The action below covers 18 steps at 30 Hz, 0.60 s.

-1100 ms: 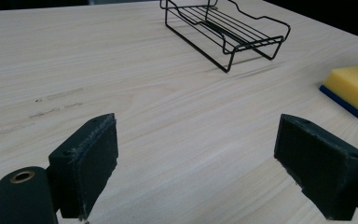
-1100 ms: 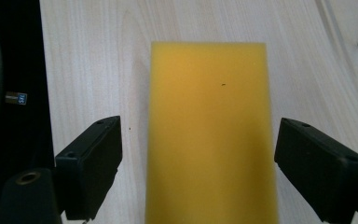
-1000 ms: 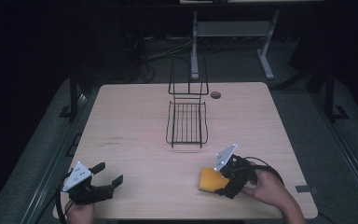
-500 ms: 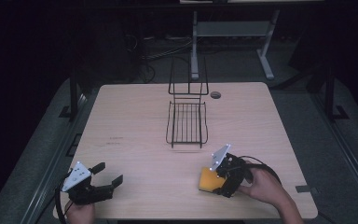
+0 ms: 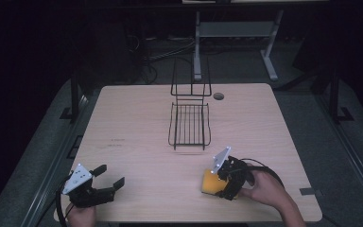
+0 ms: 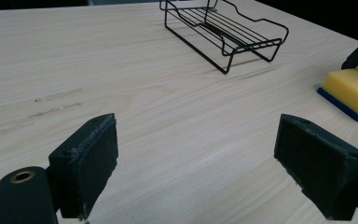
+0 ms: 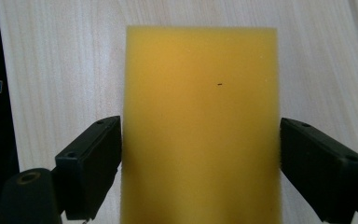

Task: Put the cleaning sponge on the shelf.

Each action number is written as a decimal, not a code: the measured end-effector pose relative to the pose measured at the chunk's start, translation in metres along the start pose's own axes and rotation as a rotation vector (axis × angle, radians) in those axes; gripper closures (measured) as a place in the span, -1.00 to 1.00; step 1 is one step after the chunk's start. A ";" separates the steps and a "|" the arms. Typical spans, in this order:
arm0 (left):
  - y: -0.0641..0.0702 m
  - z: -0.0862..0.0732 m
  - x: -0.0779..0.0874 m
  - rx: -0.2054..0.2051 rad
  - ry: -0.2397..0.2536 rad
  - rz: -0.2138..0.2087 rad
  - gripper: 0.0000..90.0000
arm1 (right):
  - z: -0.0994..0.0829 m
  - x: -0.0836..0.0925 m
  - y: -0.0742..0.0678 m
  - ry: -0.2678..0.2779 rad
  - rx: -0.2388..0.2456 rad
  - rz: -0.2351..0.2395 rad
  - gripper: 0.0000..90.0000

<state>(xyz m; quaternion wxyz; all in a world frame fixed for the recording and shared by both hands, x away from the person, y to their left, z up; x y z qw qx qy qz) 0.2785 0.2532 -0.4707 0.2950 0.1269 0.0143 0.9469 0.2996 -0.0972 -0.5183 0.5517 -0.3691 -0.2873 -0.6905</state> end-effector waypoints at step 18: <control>-0.001 0.001 0.001 0.000 0.006 0.001 -0.72 | -0.008 -0.008 0.000 -0.016 -0.004 -0.006 -0.66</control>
Point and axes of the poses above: each handheld gripper's, and its own axes: x roughly backward along the jaws, z roughly out of its top, y roughly to its right, the point moved 9 cm from there along -x, roughly forward along the jaws, and after that the axes turned 12 degrees about y, right-handed, at the moved point
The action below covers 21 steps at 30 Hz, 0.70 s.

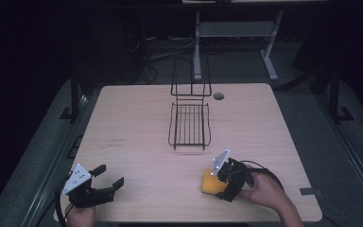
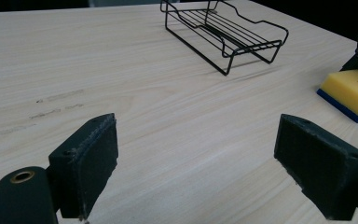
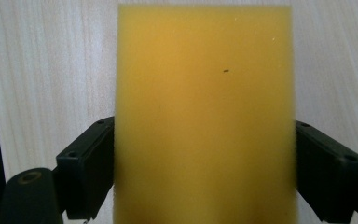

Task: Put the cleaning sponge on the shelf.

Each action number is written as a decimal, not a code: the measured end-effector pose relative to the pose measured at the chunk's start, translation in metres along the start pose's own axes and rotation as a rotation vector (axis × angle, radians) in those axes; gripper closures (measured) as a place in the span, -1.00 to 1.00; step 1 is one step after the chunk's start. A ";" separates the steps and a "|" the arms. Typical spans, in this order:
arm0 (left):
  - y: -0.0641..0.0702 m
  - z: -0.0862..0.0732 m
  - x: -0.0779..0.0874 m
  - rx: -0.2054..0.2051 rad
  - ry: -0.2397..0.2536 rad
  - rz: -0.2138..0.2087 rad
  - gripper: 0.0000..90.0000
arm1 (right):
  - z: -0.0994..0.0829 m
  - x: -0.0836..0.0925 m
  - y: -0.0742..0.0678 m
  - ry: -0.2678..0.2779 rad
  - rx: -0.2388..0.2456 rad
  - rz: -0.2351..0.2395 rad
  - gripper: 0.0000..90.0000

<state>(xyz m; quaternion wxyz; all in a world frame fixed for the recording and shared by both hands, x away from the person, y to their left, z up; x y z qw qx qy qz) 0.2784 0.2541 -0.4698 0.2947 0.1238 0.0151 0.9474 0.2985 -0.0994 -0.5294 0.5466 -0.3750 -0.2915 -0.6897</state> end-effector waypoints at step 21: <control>0.000 0.001 0.001 0.007 0.009 0.001 -0.72 | 0.001 0.003 0.000 -0.007 0.020 -0.013 -0.52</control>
Point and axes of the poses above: each handheld gripper's, and its own axes: x roughly backward along the jaws, z roughly out of its top, y roughly to its right, the point moved 9 cm from there along -x, roughly forward along the jaws, and after that the axes turned 12 degrees about y, right-handed, at the moved point
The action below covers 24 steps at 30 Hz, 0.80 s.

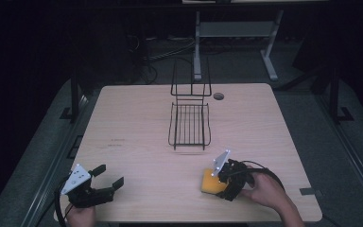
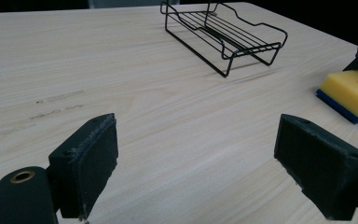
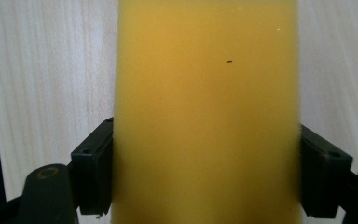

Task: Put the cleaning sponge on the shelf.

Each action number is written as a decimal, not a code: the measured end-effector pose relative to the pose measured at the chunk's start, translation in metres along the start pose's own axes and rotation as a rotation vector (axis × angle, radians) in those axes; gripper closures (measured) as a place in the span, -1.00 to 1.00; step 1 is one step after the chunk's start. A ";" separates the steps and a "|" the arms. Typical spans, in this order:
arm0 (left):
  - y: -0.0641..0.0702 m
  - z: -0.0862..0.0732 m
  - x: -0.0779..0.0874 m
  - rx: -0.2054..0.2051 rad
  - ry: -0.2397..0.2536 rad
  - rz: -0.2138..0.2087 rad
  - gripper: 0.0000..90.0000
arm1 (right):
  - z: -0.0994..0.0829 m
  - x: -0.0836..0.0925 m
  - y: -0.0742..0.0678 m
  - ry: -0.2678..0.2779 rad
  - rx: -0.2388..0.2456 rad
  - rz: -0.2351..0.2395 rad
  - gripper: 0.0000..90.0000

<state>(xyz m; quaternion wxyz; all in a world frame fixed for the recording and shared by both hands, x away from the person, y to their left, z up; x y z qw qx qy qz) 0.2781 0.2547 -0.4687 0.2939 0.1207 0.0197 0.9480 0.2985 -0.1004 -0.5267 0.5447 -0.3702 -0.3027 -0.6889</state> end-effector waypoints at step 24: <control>0.003 -0.001 -0.003 0.000 -0.009 -0.012 -0.72 | 0.044 -0.001 0.016 -0.012 0.074 0.043 -0.52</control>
Point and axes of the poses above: each handheld gripper's, and its own axes: x roughly backward along the jaws, z roughly out of its top, y roughly to its right, the point moved 9 cm from there along -x, roughly forward along the jaws, and after that the axes turned 12 degrees about y, right-handed, at the moved point
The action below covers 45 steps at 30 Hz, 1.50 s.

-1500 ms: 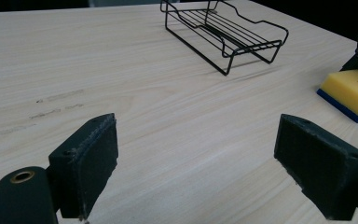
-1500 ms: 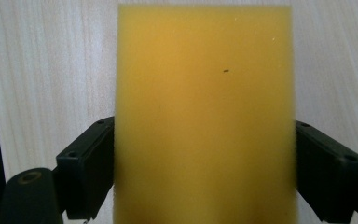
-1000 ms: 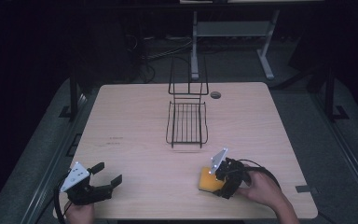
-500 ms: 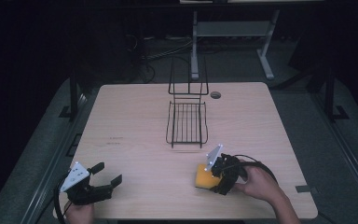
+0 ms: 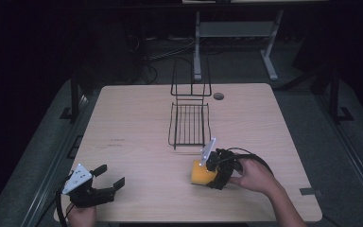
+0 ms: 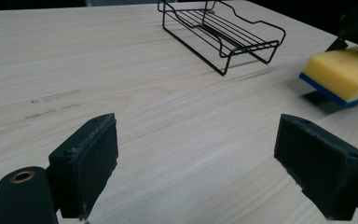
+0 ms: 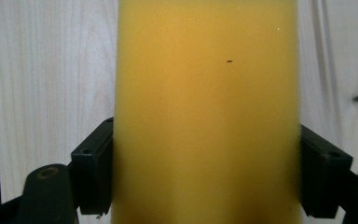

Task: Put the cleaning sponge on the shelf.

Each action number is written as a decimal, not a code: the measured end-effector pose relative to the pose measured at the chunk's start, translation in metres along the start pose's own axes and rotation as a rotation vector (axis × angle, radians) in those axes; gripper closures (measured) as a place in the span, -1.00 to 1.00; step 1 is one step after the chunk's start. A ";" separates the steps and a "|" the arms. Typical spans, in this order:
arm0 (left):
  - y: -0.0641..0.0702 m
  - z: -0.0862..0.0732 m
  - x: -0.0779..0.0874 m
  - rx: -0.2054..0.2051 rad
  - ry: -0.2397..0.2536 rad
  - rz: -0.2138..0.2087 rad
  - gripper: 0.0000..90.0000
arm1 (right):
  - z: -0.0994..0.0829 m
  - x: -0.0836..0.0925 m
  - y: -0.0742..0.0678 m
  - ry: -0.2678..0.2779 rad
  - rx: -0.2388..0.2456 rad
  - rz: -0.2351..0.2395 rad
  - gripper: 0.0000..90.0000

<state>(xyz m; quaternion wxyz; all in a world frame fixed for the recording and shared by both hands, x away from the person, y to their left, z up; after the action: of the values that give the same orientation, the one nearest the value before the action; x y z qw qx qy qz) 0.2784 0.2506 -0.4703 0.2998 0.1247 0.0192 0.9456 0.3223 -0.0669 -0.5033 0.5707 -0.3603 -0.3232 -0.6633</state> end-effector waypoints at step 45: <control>-0.001 0.002 0.002 0.007 0.014 0.002 -0.71 | 0.059 0.006 0.053 0.030 0.052 0.010 -0.52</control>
<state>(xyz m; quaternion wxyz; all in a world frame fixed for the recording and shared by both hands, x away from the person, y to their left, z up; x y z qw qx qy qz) 0.2784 0.2526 -0.4685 0.2982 0.1191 0.0247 0.9467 0.3808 -0.0281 -0.4656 0.5882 -0.3370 -0.3298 -0.6570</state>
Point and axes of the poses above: each handheld gripper's, and its own axes: x roughly backward along the jaws, z roughly out of its top, y roughly to its right, the point moved 9 cm from there along -x, roughly forward along the jaws, and after that the axes turned 12 degrees about y, right-handed, at the moved point
